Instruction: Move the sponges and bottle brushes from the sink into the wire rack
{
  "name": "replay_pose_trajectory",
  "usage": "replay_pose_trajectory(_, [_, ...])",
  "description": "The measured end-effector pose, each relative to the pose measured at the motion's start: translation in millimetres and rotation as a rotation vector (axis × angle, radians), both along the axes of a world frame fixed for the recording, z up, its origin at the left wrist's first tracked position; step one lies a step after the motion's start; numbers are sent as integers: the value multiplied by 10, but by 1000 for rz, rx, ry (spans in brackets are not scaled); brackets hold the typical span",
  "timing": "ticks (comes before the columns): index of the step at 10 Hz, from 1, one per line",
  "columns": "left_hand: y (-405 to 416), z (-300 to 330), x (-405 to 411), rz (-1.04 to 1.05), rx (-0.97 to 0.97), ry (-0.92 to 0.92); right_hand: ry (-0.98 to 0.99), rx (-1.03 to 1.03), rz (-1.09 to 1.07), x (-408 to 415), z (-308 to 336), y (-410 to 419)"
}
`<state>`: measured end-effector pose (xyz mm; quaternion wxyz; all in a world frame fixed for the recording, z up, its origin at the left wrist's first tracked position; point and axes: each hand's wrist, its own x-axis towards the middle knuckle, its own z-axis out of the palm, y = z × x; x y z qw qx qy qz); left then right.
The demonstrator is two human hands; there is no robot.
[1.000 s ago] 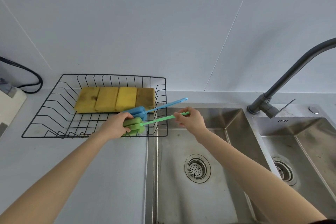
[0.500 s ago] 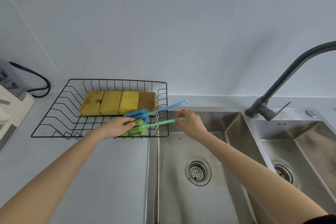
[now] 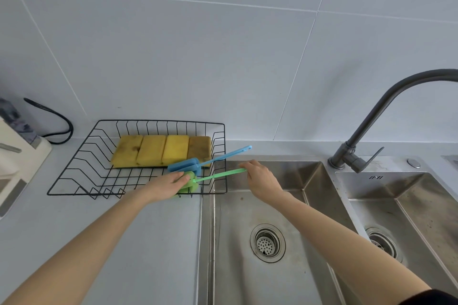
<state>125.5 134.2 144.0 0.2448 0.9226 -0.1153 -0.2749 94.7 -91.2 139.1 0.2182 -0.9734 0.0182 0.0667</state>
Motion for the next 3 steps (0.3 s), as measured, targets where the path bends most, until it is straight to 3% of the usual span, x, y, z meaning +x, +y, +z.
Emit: replay_pose_trajectory(3, [-25,150,65,104,-7,-46,31,-131,103,92,200,-12])
